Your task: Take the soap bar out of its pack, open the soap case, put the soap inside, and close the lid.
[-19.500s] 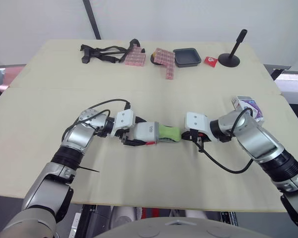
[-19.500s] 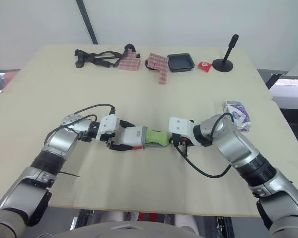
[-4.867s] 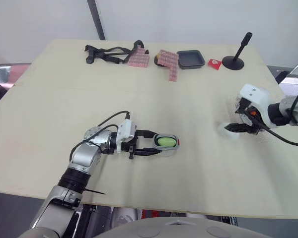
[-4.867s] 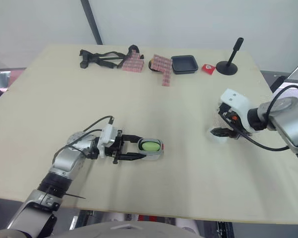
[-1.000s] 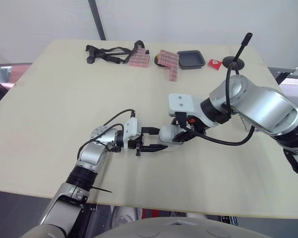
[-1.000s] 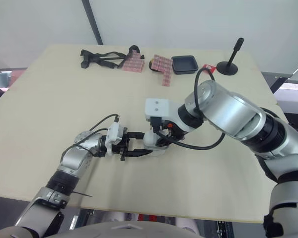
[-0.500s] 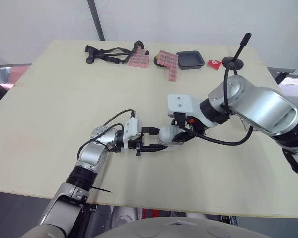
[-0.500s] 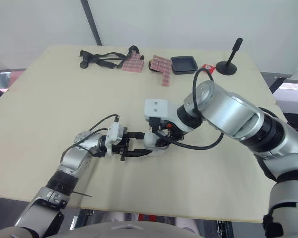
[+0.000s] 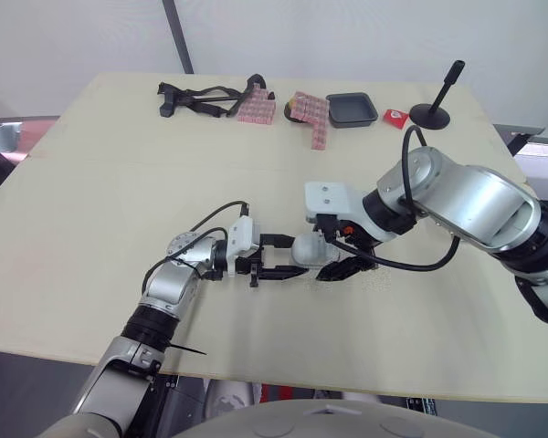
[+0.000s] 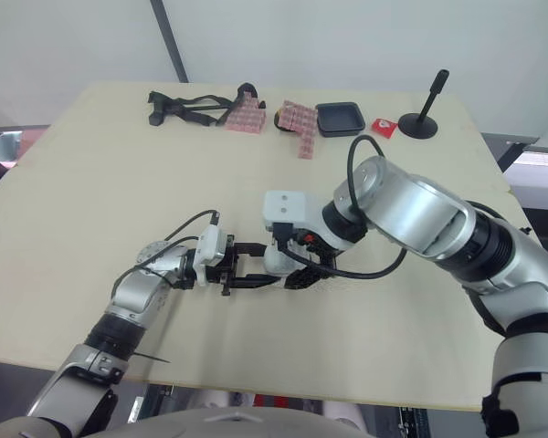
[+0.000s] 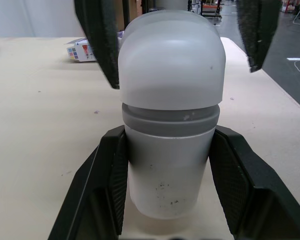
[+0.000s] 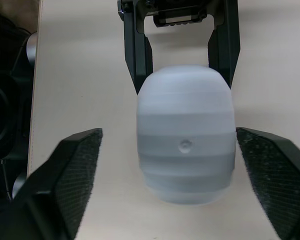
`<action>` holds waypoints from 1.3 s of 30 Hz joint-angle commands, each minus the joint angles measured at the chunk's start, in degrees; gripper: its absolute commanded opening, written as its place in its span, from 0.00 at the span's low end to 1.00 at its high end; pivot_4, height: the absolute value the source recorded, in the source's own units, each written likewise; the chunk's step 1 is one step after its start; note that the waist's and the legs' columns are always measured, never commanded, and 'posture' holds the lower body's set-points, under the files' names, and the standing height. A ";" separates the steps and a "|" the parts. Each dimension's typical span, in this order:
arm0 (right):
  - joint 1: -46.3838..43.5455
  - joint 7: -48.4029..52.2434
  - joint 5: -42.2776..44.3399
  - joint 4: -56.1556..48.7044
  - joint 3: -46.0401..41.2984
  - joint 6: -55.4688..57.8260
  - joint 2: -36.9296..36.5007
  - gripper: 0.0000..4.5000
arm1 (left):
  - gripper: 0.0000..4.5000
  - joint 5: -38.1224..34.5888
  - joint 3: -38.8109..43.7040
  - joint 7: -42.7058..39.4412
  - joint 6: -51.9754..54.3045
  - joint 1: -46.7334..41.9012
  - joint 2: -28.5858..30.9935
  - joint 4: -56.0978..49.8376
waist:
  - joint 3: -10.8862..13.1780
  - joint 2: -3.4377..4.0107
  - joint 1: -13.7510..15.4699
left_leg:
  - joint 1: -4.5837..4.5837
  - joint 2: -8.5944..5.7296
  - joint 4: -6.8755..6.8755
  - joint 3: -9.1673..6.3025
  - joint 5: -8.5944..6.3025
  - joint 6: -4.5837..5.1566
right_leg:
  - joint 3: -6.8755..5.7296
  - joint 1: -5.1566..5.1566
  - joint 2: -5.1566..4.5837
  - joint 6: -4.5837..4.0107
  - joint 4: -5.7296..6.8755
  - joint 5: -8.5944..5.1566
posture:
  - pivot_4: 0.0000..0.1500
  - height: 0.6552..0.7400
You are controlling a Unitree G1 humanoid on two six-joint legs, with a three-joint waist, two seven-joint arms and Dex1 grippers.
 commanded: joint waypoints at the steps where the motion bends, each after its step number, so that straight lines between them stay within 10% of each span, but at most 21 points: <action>1: -0.26 -0.44 0.32 -0.55 -1.34 -1.32 -0.29 1.00 | 0.42 0.36 0.08 0.37 -0.02 0.28 0.37 -0.18 | 0.00 0.00 0.00 | 0.00 0.00 0.00 0.00 0.00 0.00 | 0.00 0.00 0.00 0.00 0.00 0.00 | 1.00 1.00; 18: 14.76 -1.32 2.71 -2.95 -12.36 -5.74 -10.48 1.00 | 0.42 0.27 0.02 0.13 -0.11 0.26 0.44 -0.31 | 0.00 -0.02 0.50 | -0.03 0.01 -0.05 0.01 -0.01 0.00 | 0.03 0.00 0.01 0.00 -0.08 0.00 | 1.00 1.00; 27: 37.58 -1.51 -0.96 6.41 -28.63 -33.90 -11.50 1.00 | 0.42 0.13 0.12 -0.09 -0.18 0.30 0.64 -0.43 | 0.00 -0.02 0.50 | -0.05 0.01 -0.08 0.03 -0.02 -0.01 | 0.04 0.00 0.00 0.00 -0.20 0.00 | 1.00 1.00; 39: 55.88 2.65 -0.35 23.56 -41.05 -68.38 2.25 0.13 | 0.42 0.19 0.22 -0.17 0.05 -0.42 0.65 0.11 | -0.03 -0.06 -0.47 | -0.09 -0.02 -0.05 0.01 -0.01 0.04 | -0.02 -0.02 -0.07 -0.02 -0.29 -0.01 | 1.00 1.00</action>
